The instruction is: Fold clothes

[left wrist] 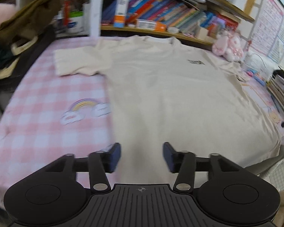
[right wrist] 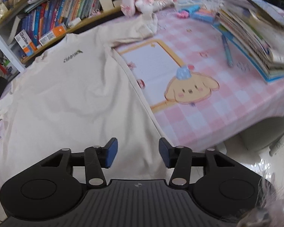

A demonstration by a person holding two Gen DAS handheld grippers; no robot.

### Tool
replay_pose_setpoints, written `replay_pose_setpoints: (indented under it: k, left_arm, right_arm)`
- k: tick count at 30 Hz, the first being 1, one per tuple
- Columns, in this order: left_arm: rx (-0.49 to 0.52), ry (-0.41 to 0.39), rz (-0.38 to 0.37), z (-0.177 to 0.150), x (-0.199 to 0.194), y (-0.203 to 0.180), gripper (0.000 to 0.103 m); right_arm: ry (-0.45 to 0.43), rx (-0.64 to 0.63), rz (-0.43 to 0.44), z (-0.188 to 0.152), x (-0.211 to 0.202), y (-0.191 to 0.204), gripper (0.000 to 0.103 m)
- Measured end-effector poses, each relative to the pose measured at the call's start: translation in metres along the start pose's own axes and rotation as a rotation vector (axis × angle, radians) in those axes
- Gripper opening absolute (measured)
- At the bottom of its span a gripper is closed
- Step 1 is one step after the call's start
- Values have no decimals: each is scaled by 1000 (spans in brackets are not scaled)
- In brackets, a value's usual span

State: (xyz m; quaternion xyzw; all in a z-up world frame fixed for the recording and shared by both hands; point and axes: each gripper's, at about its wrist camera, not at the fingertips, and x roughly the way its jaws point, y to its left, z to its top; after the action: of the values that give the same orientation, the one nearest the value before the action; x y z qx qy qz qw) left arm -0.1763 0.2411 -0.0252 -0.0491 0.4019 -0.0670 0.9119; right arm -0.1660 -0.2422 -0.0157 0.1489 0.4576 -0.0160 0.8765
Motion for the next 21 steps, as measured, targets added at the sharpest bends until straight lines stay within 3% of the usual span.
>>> replay_pose_setpoints:
  k: [2,6,11,17,21]
  left_arm:
    - [2,-8,-6,7,13,-13,65]
    - [-20,0,-14,26,41,-33,66]
    - [-45,25,17,53,81,-54,70]
    - [-71,38,106,80,114,-75,74]
    - [-87,34,149,88,125,-85,80]
  right_arm:
    - [-7,-10,0,12,8,3,51]
    - [-21,-68,-29,45,33,10,51]
    - [-59,-142,-20,113,76,9,50]
    - [-93,-205,23,199,123,6,50]
    - [-98,-251,44,238,149,4,49]
